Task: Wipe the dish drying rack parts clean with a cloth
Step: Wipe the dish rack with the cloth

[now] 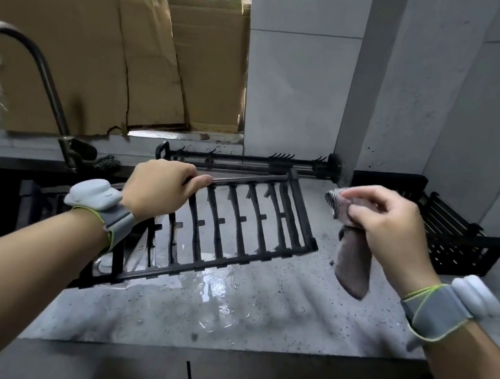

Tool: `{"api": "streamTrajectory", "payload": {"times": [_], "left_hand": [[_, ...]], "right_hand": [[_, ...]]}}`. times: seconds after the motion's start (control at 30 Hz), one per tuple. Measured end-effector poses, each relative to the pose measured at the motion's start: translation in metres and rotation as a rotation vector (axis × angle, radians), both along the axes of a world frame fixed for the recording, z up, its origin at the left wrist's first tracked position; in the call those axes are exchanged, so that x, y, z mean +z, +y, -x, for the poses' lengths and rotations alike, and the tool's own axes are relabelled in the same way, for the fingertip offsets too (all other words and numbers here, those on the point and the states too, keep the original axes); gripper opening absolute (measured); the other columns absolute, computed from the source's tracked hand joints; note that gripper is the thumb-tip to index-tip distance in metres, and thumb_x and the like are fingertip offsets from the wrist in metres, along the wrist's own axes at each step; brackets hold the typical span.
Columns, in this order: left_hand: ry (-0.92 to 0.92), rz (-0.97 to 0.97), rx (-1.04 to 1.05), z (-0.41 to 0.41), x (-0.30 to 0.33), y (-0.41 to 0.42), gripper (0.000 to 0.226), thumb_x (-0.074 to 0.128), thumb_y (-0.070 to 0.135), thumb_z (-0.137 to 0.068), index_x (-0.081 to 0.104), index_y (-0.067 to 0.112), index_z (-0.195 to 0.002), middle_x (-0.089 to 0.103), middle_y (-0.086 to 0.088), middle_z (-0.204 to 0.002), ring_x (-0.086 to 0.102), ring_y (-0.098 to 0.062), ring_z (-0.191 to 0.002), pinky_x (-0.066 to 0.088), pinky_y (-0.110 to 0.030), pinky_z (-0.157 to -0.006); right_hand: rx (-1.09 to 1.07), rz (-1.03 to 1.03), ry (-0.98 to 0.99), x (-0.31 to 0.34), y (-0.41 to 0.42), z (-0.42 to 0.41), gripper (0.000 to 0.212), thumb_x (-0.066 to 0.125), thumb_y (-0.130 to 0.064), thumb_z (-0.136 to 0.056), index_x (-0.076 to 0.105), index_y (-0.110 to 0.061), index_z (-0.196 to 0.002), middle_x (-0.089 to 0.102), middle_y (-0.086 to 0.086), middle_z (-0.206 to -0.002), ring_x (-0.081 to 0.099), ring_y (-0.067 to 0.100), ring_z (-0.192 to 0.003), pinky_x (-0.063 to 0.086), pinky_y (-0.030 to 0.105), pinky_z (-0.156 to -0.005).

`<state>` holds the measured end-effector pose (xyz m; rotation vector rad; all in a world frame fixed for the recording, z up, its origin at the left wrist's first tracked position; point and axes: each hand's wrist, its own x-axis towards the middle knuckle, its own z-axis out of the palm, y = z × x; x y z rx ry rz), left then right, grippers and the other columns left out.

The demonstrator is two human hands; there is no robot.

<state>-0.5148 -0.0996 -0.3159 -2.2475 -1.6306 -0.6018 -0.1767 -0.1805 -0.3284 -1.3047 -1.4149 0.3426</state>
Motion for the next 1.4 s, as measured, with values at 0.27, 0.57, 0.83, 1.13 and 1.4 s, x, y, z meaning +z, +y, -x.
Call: {"api": "streamTrajectory", "payload": {"times": [0.27, 0.57, 0.83, 1.13, 1.4], "left_hand": [[0.009, -0.221, -0.264, -0.014, 0.008, -0.015, 0.037, 0.051, 0.058, -0.094, 0.063, 0.024, -0.091, 0.062, 0.016, -0.079, 0.05, -0.011, -0.086, 0.045, -0.031, -0.058], [0.046, -0.398, -0.384, -0.02, -0.015, -0.024, 0.022, 0.063, 0.041, -0.093, 0.073, 0.021, -0.095, 0.063, 0.008, -0.08, 0.048, -0.022, -0.086, 0.045, -0.032, -0.068], [0.01, -0.517, -0.383, -0.016, -0.025, -0.032, 0.021, 0.067, 0.036, -0.093, 0.074, 0.016, -0.095, 0.061, 0.003, -0.081, 0.049, -0.028, -0.082, 0.046, -0.043, -0.067], [0.029, -0.474, -0.347, -0.018, -0.042, -0.028, 0.024, 0.064, 0.041, -0.093, 0.073, 0.018, -0.095, 0.059, 0.002, -0.084, 0.05, -0.028, -0.087, 0.043, -0.042, -0.071], [0.079, -0.471, -0.264, -0.029, -0.057, -0.033, 0.02, 0.078, 0.033, -0.083, 0.07, 0.017, -0.089, 0.056, -0.003, -0.099, 0.049, -0.026, -0.099, 0.037, -0.041, -0.082]], "right_hand": [[0.017, -0.1, 0.028, 0.023, 0.009, 0.014, 0.032, 0.063, -0.002, -0.082, 0.076, -0.031, -0.091, 0.065, -0.003, -0.103, 0.06, 0.001, -0.096, 0.047, 0.023, -0.092], [0.018, -0.077, -0.181, 0.025, 0.021, 0.021, 0.028, 0.063, -0.006, -0.084, 0.076, -0.028, -0.094, 0.058, -0.002, -0.103, 0.057, 0.004, -0.098, 0.036, 0.003, -0.087], [-0.05, 0.301, -0.144, -0.003, 0.04, 0.014, 0.015, 0.059, -0.037, -0.094, 0.068, -0.025, -0.098, 0.063, -0.001, -0.097, 0.06, 0.017, -0.094, 0.04, 0.027, -0.078], [-0.011, 0.294, 0.329, -0.022, 0.047, 0.034, 0.022, 0.067, -0.015, -0.078, 0.051, -0.017, -0.094, 0.068, 0.005, -0.079, 0.062, 0.019, -0.073, 0.05, 0.034, -0.067], [0.173, 0.099, 0.751, -0.021, 0.045, 0.043, 0.042, 0.071, -0.014, -0.056, 0.044, -0.021, -0.088, 0.06, 0.008, -0.071, 0.058, 0.022, -0.072, 0.05, 0.038, -0.074]]}}
